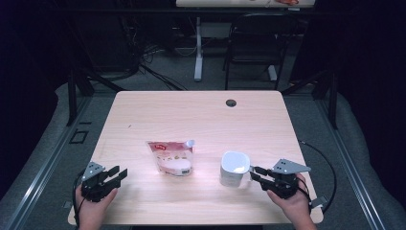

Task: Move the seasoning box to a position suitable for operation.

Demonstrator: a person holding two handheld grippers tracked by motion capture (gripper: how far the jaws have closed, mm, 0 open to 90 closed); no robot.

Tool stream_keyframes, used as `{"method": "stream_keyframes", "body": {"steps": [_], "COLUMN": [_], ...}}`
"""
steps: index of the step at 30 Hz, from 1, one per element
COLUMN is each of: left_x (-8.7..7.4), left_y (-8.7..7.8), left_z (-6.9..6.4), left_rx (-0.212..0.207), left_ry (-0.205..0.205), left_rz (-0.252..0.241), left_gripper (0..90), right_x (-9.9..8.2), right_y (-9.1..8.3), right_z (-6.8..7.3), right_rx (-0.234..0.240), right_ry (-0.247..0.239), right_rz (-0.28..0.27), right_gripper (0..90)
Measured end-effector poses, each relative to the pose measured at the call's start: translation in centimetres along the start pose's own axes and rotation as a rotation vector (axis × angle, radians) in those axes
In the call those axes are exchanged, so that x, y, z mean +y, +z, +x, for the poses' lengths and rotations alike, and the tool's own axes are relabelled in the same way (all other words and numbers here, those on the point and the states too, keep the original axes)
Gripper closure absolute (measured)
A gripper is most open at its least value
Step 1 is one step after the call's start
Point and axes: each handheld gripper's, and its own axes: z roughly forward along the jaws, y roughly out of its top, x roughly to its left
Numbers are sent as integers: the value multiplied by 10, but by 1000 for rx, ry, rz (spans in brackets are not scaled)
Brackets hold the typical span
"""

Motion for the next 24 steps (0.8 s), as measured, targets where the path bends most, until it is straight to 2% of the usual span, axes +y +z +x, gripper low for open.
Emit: {"method": "stream_keyframes", "body": {"steps": [5,10,12,16,18,20,22,24], "left_x": [0,0,-1,-1,-1,-1,-2,-2], "left_y": [1,1,1,1,1,0,0,0], "left_z": [1,0,1,0,0,1,2,2], "left_rx": [0,-4,-8,-17,-16,-15,-14,-12], "left_ry": [-7,-7,-5,4,6,-2,-4,-5], "left_rz": [3,6,11,11,11,12,14,13], "left_gripper": [602,602,602,602,603,602,602,601], "right_x": [17,39,47,60,62,62,61,61], "right_y": [-9,-13,-12,-7,-6,-6,-5,-3], "right_z": [4,10,10,9,10,13,15,16], "right_rx": [-42,-96,-79,-102,-107,-115,-96,-88], "right_ry": [10,-9,-2,19,34,28,42,31], "right_rz": [-37,-43,-35,-12,-13,-3,-3,22], "right_gripper": [791,868,871,819,826,893,900,900]}}
